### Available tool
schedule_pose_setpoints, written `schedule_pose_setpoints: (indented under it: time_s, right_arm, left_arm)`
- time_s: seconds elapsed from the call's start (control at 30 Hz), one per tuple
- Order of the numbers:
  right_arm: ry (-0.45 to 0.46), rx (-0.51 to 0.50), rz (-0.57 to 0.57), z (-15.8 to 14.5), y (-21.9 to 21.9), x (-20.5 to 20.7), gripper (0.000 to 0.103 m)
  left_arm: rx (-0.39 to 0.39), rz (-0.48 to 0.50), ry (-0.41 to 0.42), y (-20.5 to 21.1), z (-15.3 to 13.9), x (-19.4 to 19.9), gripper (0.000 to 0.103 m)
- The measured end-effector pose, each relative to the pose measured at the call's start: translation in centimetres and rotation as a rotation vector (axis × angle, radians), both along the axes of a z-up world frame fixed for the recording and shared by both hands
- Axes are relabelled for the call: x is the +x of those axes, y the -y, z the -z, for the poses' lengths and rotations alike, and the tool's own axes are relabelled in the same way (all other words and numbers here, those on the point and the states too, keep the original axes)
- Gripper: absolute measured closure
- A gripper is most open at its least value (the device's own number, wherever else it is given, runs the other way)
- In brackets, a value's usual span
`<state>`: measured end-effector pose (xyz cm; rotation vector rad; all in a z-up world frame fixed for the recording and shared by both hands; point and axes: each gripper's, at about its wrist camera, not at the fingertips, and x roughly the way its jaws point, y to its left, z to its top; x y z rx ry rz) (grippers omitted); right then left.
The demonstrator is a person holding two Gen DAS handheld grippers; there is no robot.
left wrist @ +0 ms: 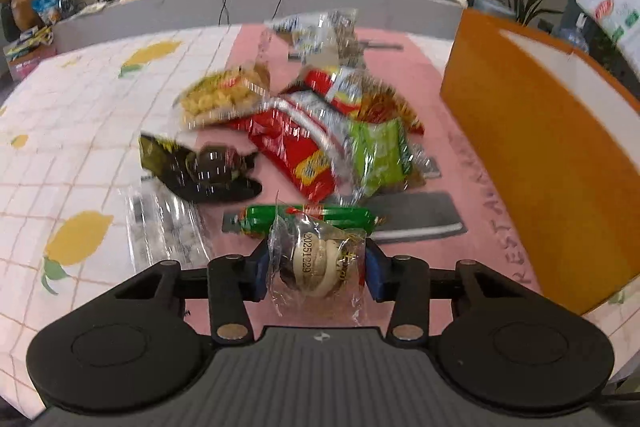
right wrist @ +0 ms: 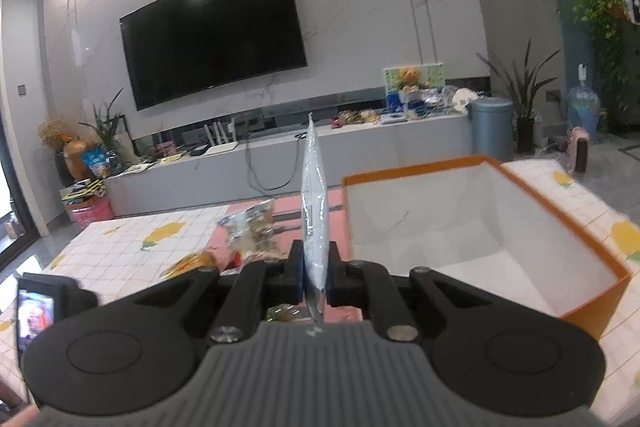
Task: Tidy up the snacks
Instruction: 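Lower the white bar into the orange box while the left gripper grasps the wrapped bun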
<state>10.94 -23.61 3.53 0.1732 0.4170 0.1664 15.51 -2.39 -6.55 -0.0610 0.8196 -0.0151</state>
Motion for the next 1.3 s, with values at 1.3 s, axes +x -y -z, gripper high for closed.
schedule_pose_setpoints:
  time_s: [1.3]
  right_arm:
    - [-0.381, 0.285, -0.033, 5.0, 5.9, 7.1, 0.096]
  left_arm:
    - [-0.16, 0.173, 0.166, 2.4, -5.0, -4.5, 0.052]
